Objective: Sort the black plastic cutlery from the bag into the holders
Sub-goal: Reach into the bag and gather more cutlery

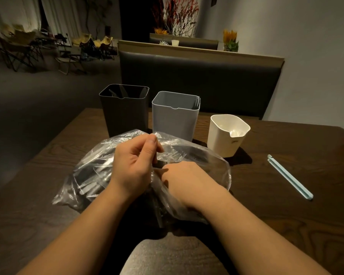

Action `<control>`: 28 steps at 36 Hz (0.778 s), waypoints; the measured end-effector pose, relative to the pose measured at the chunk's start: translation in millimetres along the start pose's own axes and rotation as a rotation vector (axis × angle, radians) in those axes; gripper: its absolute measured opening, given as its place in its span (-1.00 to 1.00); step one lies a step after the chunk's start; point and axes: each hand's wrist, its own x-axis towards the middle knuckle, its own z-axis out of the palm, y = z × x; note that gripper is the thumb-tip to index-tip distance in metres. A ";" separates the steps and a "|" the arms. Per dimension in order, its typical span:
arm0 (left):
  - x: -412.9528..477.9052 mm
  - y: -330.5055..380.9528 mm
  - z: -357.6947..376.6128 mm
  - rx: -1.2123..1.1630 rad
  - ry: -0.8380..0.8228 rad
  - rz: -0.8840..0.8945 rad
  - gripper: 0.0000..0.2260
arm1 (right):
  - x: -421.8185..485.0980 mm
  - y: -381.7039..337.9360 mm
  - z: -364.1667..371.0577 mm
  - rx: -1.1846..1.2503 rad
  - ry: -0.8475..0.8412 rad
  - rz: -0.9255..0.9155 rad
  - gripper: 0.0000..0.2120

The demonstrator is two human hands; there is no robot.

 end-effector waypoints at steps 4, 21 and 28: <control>2.9 2.5 -5.5 0.054 -0.076 0.013 -0.63 | 1.0 -3.4 1.2 -0.022 0.029 0.001 -0.81; 7.3 11.9 -17.8 0.448 -0.201 0.161 -0.70 | -37.2 45.4 -26.3 -0.029 0.089 0.266 -0.76; 8.6 7.0 -17.4 0.564 -0.214 0.117 -0.85 | -37.4 67.4 -19.8 0.098 0.031 0.338 -0.77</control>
